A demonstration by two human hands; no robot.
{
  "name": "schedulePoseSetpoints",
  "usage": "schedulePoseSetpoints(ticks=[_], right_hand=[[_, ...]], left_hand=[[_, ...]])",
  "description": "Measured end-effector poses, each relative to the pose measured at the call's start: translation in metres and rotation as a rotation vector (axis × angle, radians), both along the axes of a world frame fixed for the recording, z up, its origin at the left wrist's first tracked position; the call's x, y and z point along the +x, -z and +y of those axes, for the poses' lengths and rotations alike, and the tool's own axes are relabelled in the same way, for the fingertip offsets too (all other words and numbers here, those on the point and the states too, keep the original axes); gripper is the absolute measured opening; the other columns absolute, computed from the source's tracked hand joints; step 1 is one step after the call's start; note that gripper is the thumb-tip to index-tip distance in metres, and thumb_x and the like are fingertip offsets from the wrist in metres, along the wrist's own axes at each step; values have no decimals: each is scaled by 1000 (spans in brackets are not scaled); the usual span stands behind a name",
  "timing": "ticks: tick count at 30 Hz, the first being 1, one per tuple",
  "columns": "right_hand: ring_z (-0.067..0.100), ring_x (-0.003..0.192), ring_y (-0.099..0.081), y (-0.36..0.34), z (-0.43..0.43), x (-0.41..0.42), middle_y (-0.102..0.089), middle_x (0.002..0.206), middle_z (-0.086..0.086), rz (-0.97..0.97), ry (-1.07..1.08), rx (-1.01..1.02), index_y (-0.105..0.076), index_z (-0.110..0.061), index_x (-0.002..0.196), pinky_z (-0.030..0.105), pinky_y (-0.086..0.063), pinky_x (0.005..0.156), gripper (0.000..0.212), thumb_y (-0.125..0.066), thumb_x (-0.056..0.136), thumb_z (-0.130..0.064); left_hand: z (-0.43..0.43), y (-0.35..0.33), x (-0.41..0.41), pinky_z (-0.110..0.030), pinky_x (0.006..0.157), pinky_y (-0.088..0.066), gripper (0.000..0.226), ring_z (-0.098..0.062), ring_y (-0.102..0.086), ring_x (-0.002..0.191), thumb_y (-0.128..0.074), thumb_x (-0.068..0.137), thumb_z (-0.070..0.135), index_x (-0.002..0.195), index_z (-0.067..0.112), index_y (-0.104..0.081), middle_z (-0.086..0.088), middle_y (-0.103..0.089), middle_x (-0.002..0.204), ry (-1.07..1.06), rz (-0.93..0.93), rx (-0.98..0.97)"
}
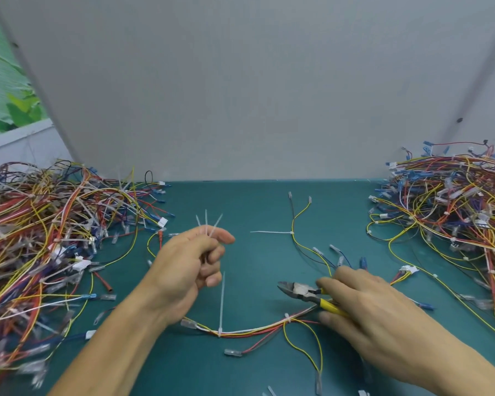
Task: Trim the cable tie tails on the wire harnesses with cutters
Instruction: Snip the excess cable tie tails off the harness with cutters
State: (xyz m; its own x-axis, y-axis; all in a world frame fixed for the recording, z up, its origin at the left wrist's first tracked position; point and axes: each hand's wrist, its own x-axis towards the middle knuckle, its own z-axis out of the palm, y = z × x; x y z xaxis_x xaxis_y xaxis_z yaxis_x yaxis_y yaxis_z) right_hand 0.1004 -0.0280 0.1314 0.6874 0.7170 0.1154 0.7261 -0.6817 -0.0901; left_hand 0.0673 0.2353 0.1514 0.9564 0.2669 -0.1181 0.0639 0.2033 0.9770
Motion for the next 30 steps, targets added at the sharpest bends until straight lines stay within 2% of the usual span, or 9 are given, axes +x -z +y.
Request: schedulePoseSetpoints(ticks=[4, 7, 11, 17, 19, 22, 26, 28, 30], right_hand=[[6, 99, -37, -11, 10, -6, -31, 104, -19, -17, -8, -15, -34, -39, 112, 24, -26, 80, 38, -13, 93, -64], [9, 100, -39, -18, 22, -11, -32, 104, -17, 12, -57, -33, -32, -37, 114, 26, -32, 83, 37, -13, 94, -62], [18, 100, -46, -19, 45, -21, -37, 101, -11, 31, -97, -91, -34, -32, 109, 34, -36, 77, 37, -18, 95, -61], [25, 99, -52, -9, 62, -28, -40, 98, -7, 64, -63, -163, -37, -29, 109, 35, -33, 70, 40, -22, 95, -63], [24, 99, -52, -3, 61, -27, -42, 105, -6, 57, -57, -157, -39, -29, 111, 34, -30, 69, 41, -22, 95, -63], [25, 100, -50, 0, 62, -29, -43, 111, -5, 30, -56, -178, -41, -28, 113, 33, -25, 70, 44, -22, 94, -62], [23, 92, -55, -1, 66, -30, -47, 102, -4, -61, -60, -171, -47, -27, 104, 32, -27, 68, 56, -10, 85, -65], [19, 64, -59, -3, 68, -29, -53, 78, -6, -131, -32, -189, -57, -29, 80, 28, -28, 55, 45, -24, 83, -59], [19, 54, -57, -2, 67, -27, -52, 69, -6, -167, 8, -158, -60, -30, 72, 27, -26, 51, 39, -34, 83, -56]], left_hand=[[6, 3, -4, -21, 40, -25, 26, -14, -24, 45, -33, 85, -8, 82, 4, -56, 1, -28, 51, 38, 46, 102], [16, 8, -12, -20, 41, -21, 9, -11, -21, 44, -53, 73, 5, 80, 8, -59, 6, -26, 50, 92, 10, 279], [28, 17, -21, -19, 47, -25, 29, -9, -26, 49, -69, 67, 20, 96, 19, -65, 10, -30, 52, 314, -44, 642], [39, 31, -21, -18, 52, -32, 65, -5, -36, 48, -75, 70, 26, 126, 33, -42, 11, -39, 50, 317, 68, 768], [43, 33, -20, -19, 52, -31, 46, -5, -35, 47, -76, 75, 23, 116, 27, -56, 12, -39, 48, 342, 65, 802], [42, 32, -20, -19, 52, -30, 5, -2, -36, 46, -74, 80, 22, 83, 23, -70, 12, -43, 45, 407, 49, 844], [31, 38, -20, -19, 62, -42, 10, 0, -52, 58, -70, 81, 26, 71, 27, -69, 8, -64, 62, 402, -9, 853], [26, 42, -19, -26, 62, -39, 9, -8, -46, 59, -65, 77, 33, 73, 27, -70, -8, -62, 64, 386, -59, 807], [22, 46, -17, -32, 62, -40, 11, -13, -44, 62, -64, 77, 35, 77, 26, -70, -20, -61, 71, 379, -86, 767]])
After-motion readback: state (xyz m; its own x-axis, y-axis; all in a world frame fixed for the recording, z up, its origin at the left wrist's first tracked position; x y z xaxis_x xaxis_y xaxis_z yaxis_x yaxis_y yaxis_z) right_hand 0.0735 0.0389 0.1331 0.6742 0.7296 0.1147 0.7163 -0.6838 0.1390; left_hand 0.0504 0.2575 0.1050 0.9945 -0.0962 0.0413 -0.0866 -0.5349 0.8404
